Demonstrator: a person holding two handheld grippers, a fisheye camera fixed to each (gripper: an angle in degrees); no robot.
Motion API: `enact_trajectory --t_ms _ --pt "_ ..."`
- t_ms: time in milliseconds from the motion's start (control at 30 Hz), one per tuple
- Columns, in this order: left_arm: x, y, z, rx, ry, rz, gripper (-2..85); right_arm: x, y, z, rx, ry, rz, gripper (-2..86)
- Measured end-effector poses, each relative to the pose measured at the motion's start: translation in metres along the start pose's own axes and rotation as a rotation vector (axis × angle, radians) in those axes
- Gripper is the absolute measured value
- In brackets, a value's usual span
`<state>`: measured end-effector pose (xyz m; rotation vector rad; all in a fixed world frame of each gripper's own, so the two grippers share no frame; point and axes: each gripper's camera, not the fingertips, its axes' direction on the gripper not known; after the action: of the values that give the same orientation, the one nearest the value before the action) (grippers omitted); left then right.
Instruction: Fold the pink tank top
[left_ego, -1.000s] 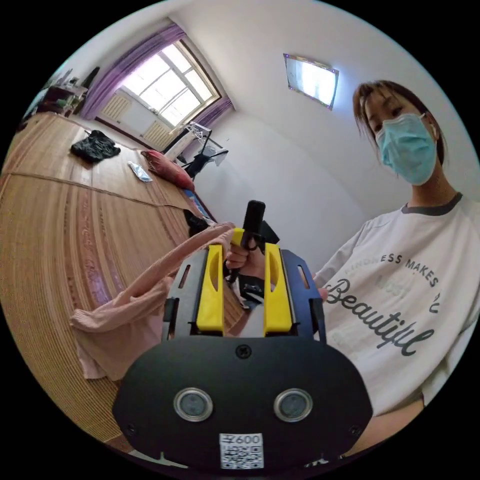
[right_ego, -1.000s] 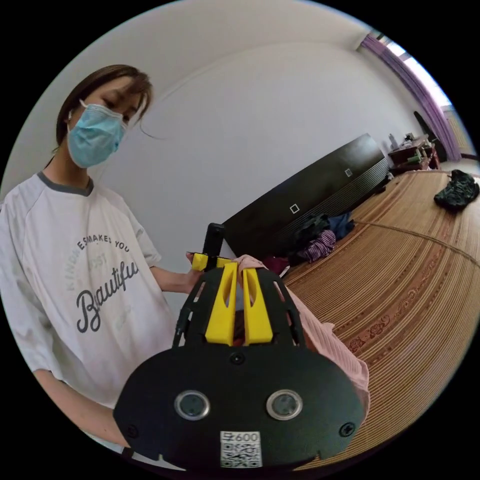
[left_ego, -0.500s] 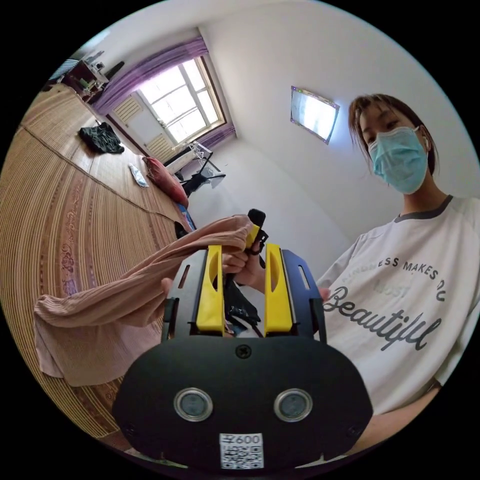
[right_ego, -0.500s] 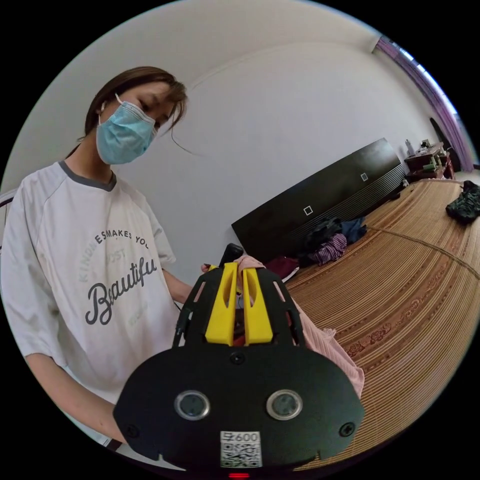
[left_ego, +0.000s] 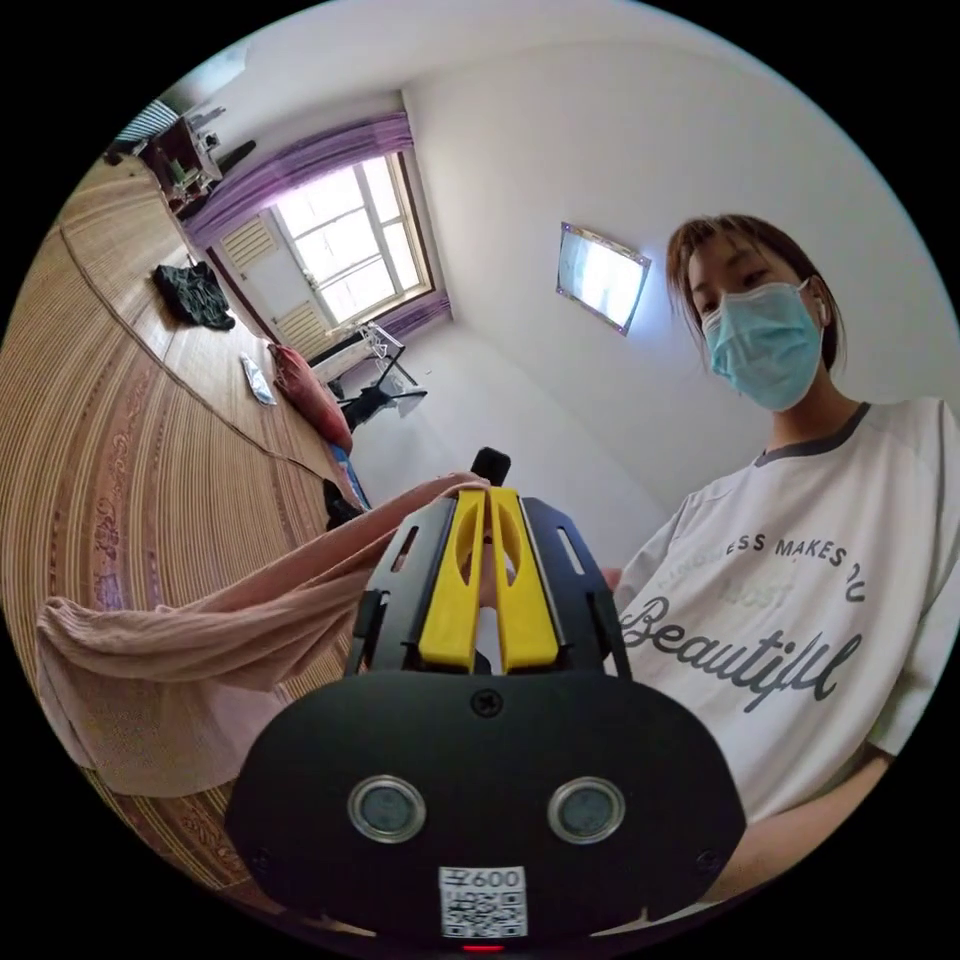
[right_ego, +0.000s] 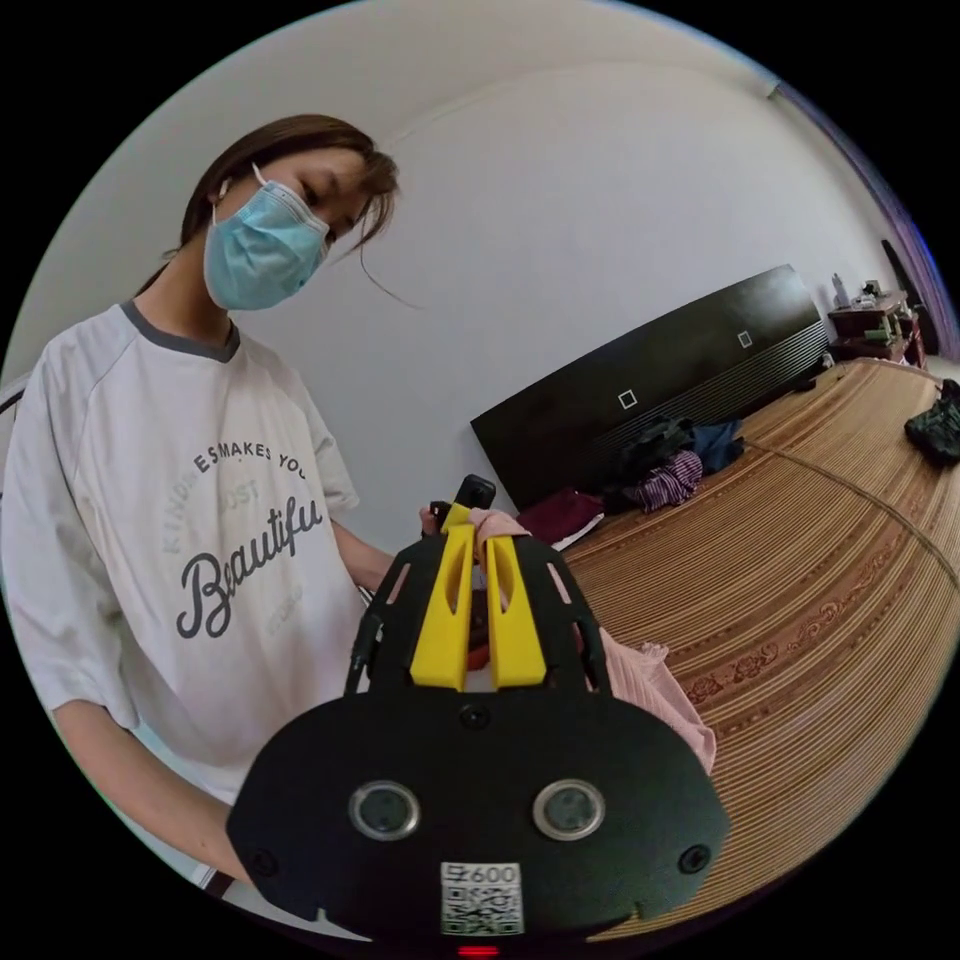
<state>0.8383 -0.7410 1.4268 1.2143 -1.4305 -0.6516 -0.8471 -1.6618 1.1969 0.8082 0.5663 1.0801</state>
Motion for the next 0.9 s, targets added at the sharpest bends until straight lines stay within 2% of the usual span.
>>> enact_trajectory --t_ms 200,333,600,667,800,900 --pt "0.002 -0.016 -0.020 -0.092 -0.046 0.137 0.9 0.051 0.006 -0.024 0.052 -0.184 0.211 6.9" --pt "-0.001 -0.023 -0.030 -0.169 -0.121 0.202 0.7 0.075 0.002 -0.019 -0.057 -0.304 0.274 7.7" --pt "-0.032 -0.022 -0.051 -0.183 -0.125 0.199 0.7 0.111 0.001 -0.019 -0.108 -0.423 0.379 8.9" --pt "-0.038 -0.020 -0.051 -0.214 -0.134 0.211 0.7 0.119 -0.001 -0.019 -0.071 -0.456 0.400 9.0" --pt "-0.049 -0.015 -0.055 -0.252 -0.149 0.220 0.7 0.139 -0.003 -0.022 0.007 -0.530 0.469 5.8" --pt "-0.059 -0.011 -0.060 -0.259 -0.169 0.217 0.8 0.141 -0.006 -0.025 0.013 -0.505 0.461 0.8"
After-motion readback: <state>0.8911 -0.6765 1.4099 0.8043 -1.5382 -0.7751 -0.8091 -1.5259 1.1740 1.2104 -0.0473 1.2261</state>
